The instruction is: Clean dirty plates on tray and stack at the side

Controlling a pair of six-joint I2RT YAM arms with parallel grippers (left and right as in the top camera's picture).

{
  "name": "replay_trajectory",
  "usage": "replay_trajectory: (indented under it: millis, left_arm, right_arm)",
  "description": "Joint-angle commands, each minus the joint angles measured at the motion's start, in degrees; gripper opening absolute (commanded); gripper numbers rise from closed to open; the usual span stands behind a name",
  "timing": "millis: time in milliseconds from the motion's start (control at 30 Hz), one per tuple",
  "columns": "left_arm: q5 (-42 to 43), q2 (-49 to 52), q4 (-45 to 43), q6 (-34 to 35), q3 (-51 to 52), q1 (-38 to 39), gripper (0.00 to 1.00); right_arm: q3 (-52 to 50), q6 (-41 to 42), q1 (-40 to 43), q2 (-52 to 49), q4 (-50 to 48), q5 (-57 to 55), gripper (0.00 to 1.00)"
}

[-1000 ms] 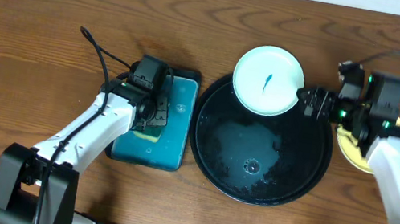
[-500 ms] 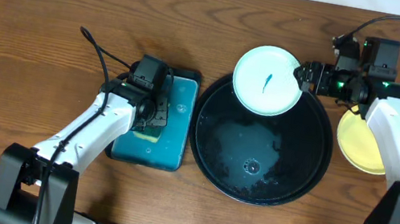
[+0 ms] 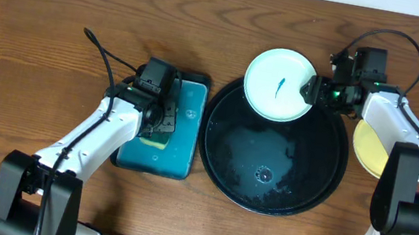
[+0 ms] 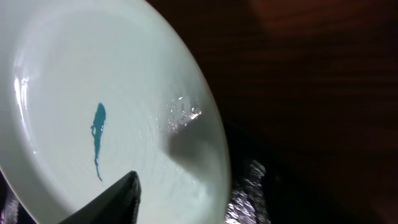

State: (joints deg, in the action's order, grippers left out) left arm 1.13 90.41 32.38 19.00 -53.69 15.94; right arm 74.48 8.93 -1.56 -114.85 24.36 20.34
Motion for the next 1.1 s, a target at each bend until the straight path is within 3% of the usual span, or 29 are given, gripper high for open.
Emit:
replay_trajectory:
  millis: [0, 233, 467, 667, 767, 1067]
  left_arm:
    - [-0.31, 0.15, -0.09, -0.96, 0.33, -0.17, 0.07]
    - [-0.31, 0.15, -0.07, -0.96, 0.33, -0.17, 0.07]
    - [-0.31, 0.15, -0.04, -0.96, 0.33, -0.17, 0.07]
    - [-0.31, 0.15, -0.02, -0.96, 0.33, -0.17, 0.08]
    - [-0.31, 0.15, 0.0, -0.96, 0.33, -0.17, 0.07]
    - [-0.31, 0.15, -0.02, -0.96, 0.33, -0.17, 0.08]
  right_arm:
    - [0.61, 1.75, -0.04, -3.52, -0.44, -0.9, 0.56]
    - [0.61, 1.75, -0.04, -3.69, -0.55, -0.13, 0.25]
    - [0.63, 1.75, -0.04, -3.67, 0.98, 1.77, 0.02]
    - [0.63, 1.14, 0.02, -1.66, 7.52, 8.68, 0.01]
    - [0.63, -3.61, 0.02, 1.07, 13.31, 14.73, 0.01]
    - [0.37, -6.88, -0.07, 6.21, 31.98, 4.13, 0.01]
